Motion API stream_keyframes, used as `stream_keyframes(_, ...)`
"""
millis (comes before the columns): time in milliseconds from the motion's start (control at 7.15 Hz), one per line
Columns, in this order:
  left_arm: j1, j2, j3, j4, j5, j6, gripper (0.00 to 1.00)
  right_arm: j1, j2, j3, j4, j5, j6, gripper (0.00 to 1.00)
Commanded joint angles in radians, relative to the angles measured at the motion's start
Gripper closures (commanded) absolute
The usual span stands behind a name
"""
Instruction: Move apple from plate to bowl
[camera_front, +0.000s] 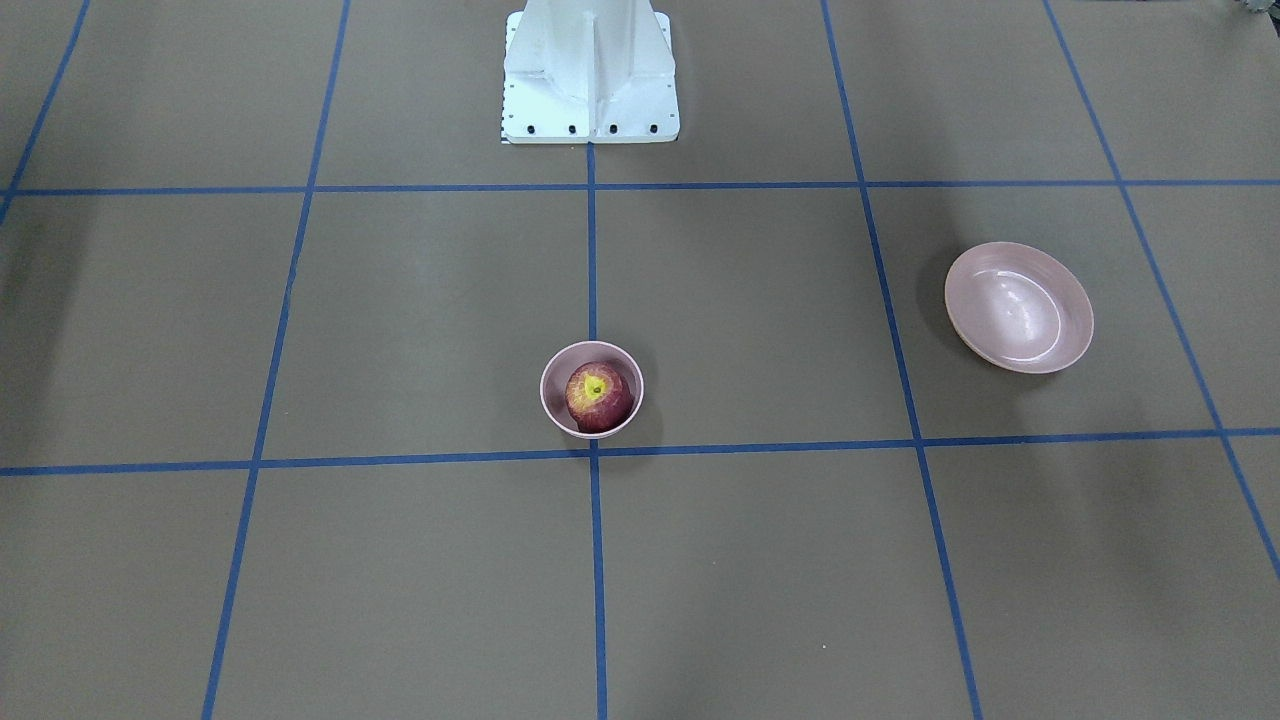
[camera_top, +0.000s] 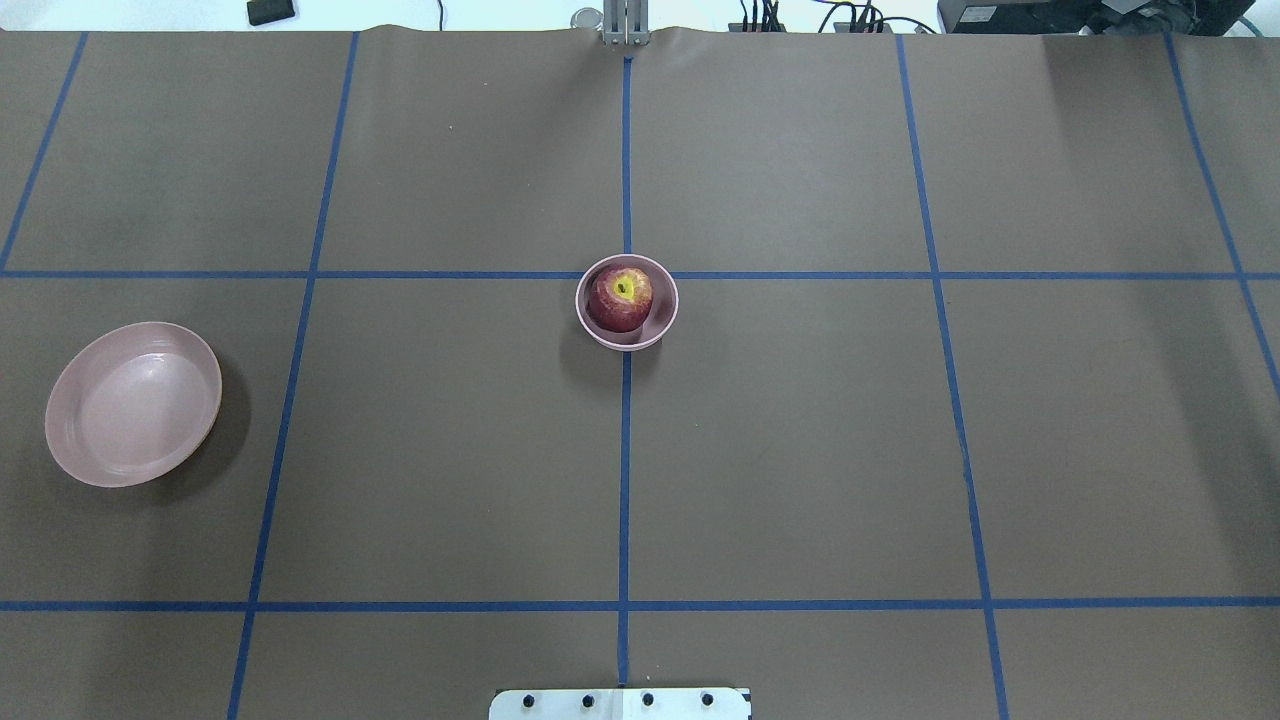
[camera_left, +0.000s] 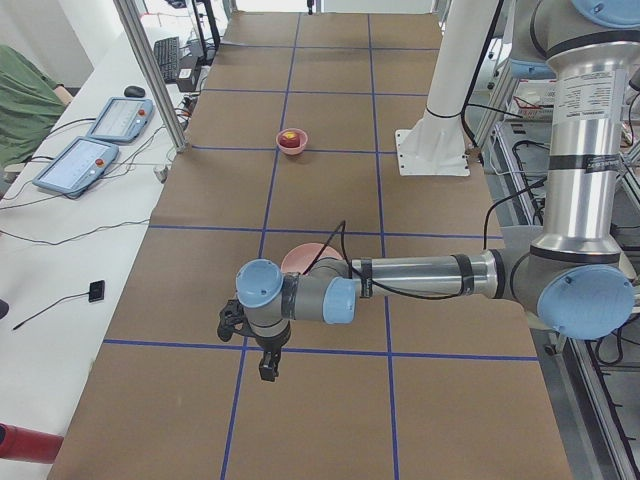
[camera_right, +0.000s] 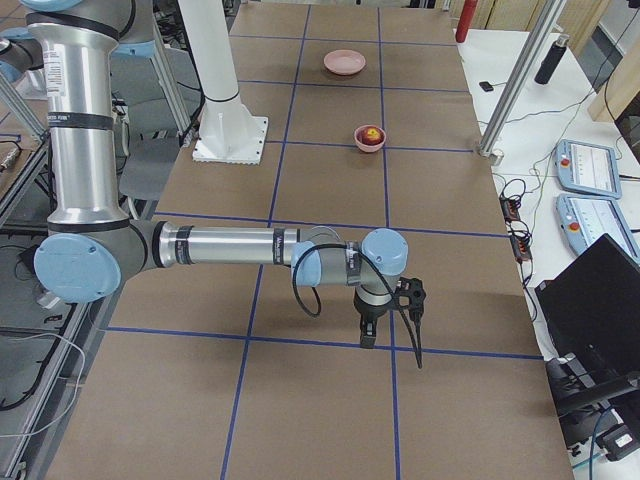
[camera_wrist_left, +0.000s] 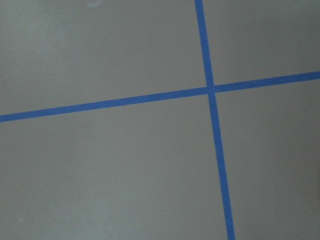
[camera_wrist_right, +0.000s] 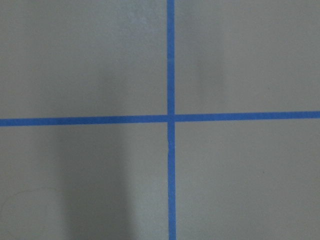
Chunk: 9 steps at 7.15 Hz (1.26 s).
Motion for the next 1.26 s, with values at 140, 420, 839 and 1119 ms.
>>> stream_keyframes(140, -0.027, 0.005, -0.110, 0.099, -0.057, -0.073, 0.02, 0.019, -0.039, 0.018, -0.007, 0.008, -0.002, 0.00)
stream_keyframes(420, -0.027, 0.005, -0.119, 0.109, -0.056, -0.074, 0.02, 0.019, -0.056, 0.018, -0.005, 0.012, -0.002, 0.00)
stream_keyframes(839, -0.025, 0.015, -0.119, 0.107, -0.054, -0.074, 0.02, 0.021, -0.064, 0.028, -0.005, 0.013, -0.002, 0.00)
stream_keyframes(1119, -0.025, 0.016, -0.118, 0.107, -0.054, -0.074, 0.02, 0.021, -0.079, 0.056, -0.007, 0.013, -0.002, 0.00)
